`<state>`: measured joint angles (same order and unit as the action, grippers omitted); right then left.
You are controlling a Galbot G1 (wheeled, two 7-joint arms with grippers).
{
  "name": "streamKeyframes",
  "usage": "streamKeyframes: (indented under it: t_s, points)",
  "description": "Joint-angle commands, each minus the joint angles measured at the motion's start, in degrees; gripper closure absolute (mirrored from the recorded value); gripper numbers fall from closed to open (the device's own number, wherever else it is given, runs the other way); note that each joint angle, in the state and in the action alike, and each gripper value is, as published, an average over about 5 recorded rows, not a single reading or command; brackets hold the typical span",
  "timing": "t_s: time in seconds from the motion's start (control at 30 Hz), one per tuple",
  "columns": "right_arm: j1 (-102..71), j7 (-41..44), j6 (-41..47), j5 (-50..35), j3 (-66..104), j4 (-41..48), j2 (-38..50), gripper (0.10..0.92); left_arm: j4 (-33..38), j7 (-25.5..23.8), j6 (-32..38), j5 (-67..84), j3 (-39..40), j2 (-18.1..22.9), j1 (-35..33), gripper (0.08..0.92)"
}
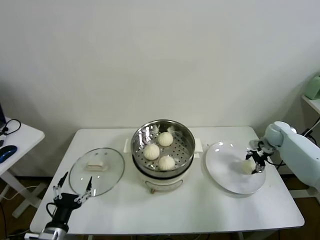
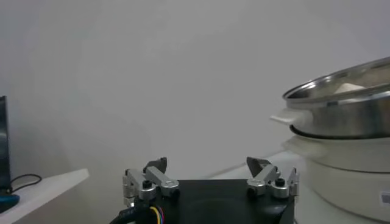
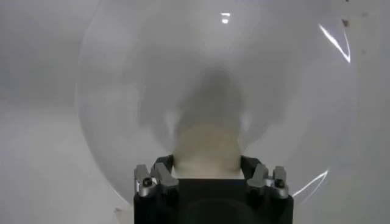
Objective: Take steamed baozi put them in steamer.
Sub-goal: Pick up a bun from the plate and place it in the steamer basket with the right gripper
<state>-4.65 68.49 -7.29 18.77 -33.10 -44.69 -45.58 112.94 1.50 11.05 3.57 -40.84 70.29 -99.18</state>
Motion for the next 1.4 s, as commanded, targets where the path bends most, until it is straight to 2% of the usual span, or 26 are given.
streamKeyframes:
  t_s: [0.03, 0.3, 0.43, 0.57, 0.73, 1.03, 1.2, 1.4]
  points:
    - [3.7, 0.1, 1.5, -6.0, -4.0, -0.9, 1.1, 0.313, 0.3, 0.0, 0.0, 0.2, 0.0, 0.1, -0.1, 0.177]
    - [10.2, 0.7, 2.8, -13.2, -10.9, -3.4, 1.9, 0.336, 0.7, 0.0, 0.3, 0.5, -0.3, 0.5, -0.4, 0.177]
    - [18.4, 1.2, 4.5, -20.8, -18.5, -5.1, 1.5, 0.349, 0.7, 0.0, 0.3, 0.6, -0.2, 0.5, -0.2, 0.177]
    - [30.9, 1.3, 8.0, -31.9, -29.6, -5.2, -1.1, 0.361, 1.0, 0.0, 0.2, 0.6, -0.1, 0.5, 0.1, 0.177]
    - [42.8, 0.0, 13.6, -50.6, -41.5, -4.8, -5.8, 0.363, 1.4, 0.0, 0.1, 1.4, 0.1, 0.5, -0.2, 0.177]
    - [51.2, -2.2, 18.7, -70.4, -53.4, -8.0, -13.9, 0.364, 1.9, 0.0, -0.1, 1.4, 0.6, 0.3, 0.1, 0.177]
    - [51.0, -4.6, 20.8, -75.0, -55.7, -11.7, -17.4, 0.366, 2.3, 0.0, -0.4, 1.3, 1.3, -1.1, 0.5, 0.177]
    - [49.8, -6.2, 21.8, -75.9, -58.5, -15.1, -19.5, 0.369, 2.8, 0.0, -0.3, 1.2, 1.3, -2.4, 0.8, 0.177]
